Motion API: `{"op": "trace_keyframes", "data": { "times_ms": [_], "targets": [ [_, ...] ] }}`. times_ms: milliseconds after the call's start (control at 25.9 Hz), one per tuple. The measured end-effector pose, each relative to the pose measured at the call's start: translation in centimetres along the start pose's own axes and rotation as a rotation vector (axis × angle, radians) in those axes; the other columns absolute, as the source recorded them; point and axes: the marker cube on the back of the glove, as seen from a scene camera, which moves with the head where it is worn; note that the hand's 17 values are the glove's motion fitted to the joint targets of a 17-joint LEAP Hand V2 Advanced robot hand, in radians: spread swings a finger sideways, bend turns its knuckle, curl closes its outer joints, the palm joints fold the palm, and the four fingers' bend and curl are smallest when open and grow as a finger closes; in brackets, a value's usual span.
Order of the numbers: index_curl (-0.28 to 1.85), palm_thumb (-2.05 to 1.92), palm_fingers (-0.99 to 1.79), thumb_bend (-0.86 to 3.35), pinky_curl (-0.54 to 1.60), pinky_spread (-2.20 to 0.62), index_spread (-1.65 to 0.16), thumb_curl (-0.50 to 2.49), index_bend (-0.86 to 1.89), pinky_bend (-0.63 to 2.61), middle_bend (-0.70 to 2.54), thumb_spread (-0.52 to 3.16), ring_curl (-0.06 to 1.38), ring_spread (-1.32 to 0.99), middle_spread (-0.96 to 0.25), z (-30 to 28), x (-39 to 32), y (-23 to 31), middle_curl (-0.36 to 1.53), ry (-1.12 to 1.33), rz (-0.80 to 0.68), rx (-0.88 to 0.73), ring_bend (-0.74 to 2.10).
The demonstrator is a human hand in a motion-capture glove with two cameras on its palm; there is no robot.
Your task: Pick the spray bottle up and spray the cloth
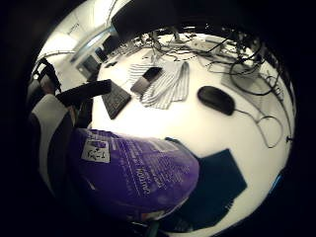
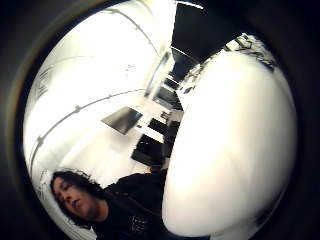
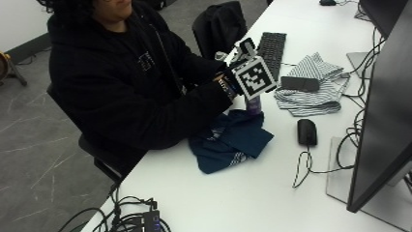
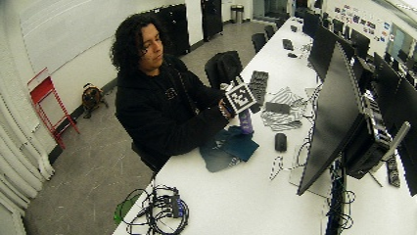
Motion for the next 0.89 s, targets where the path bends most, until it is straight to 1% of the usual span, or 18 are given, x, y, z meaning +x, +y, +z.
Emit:
{"op": "trace_keyframes", "data": {
  "times_ms": [154,270,386,656,888],
  "targets": [
    [0.54,0.97,1.35,-0.03,0.38,-0.30,-0.31,0.78,0.27,0.39,0.55,0.12,0.46,-0.23,-0.20,2.3,0.9,-1.1,0.50,-0.215,0.041,0.101,0.54],
    [0.54,0.97,1.34,-0.03,0.38,-0.31,-0.30,0.78,0.26,0.40,0.55,0.12,0.46,-0.23,-0.20,3.5,1.4,-1.3,0.50,-0.301,0.087,0.134,0.54],
    [0.54,0.97,1.34,-0.04,0.38,-0.31,-0.30,0.78,0.26,0.40,0.55,0.13,0.46,-0.23,-0.20,4.2,1.8,-1.4,0.50,-0.299,0.115,0.132,0.53],
    [0.54,0.98,1.34,-0.03,0.38,-0.31,-0.30,0.78,0.26,0.40,0.54,0.13,0.46,-0.22,-0.20,4.8,2.2,-1.3,0.50,-0.279,0.127,0.113,0.53],
    [0.54,0.98,1.34,-0.04,0.38,-0.32,-0.30,0.78,0.25,0.41,0.54,0.14,0.46,-0.22,-0.20,4.7,2.9,-1.6,0.50,-0.308,0.136,0.144,0.53]
  ]
}}
